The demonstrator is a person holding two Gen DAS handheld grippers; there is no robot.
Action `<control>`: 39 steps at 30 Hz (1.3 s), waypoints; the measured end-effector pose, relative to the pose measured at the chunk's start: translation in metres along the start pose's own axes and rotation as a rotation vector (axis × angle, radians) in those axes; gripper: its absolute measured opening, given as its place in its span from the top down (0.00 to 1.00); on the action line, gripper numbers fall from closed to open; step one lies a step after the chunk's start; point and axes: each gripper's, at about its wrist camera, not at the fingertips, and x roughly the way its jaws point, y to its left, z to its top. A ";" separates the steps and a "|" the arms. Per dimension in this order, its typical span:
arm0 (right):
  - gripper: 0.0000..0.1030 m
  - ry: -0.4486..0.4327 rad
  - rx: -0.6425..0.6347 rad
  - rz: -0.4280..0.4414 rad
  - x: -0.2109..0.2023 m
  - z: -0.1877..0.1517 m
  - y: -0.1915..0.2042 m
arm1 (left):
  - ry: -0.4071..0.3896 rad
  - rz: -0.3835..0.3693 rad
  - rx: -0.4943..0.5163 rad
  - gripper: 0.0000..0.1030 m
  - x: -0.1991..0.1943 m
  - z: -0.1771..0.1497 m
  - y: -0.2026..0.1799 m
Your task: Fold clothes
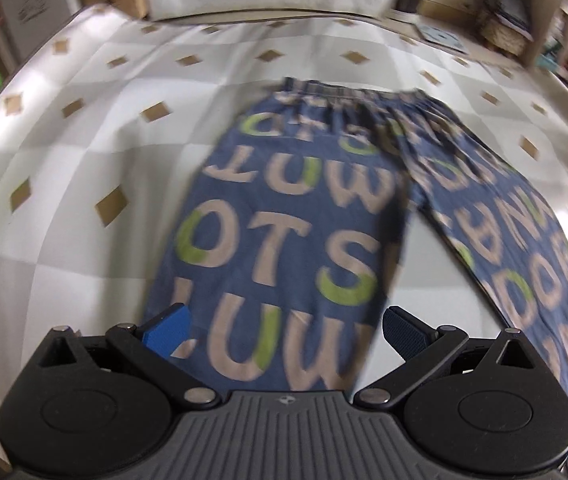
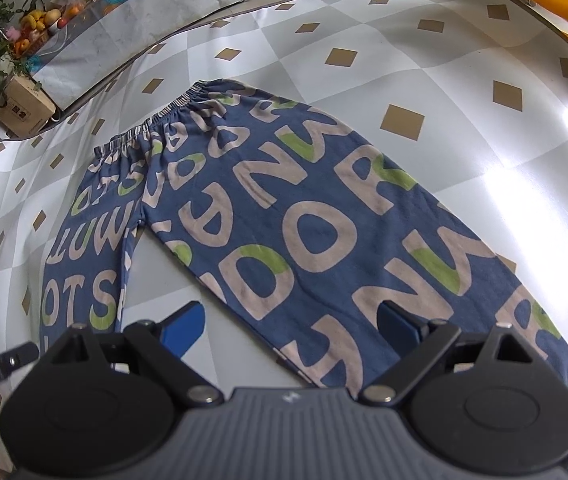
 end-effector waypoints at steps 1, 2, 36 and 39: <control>0.10 0.000 0.001 0.000 0.001 0.001 0.001 | 0.014 -0.001 -0.037 0.01 0.005 0.002 0.008; 0.10 0.000 0.002 -0.001 0.002 0.002 0.001 | 0.030 -0.005 -0.077 0.01 0.010 0.004 0.016; 0.10 0.086 -0.111 0.043 0.069 0.014 0.085 | 0.008 0.088 -0.178 0.01 0.108 0.093 0.035; 0.10 0.089 -0.143 0.045 0.072 0.013 0.095 | 0.002 0.095 -0.171 0.01 0.116 0.096 0.032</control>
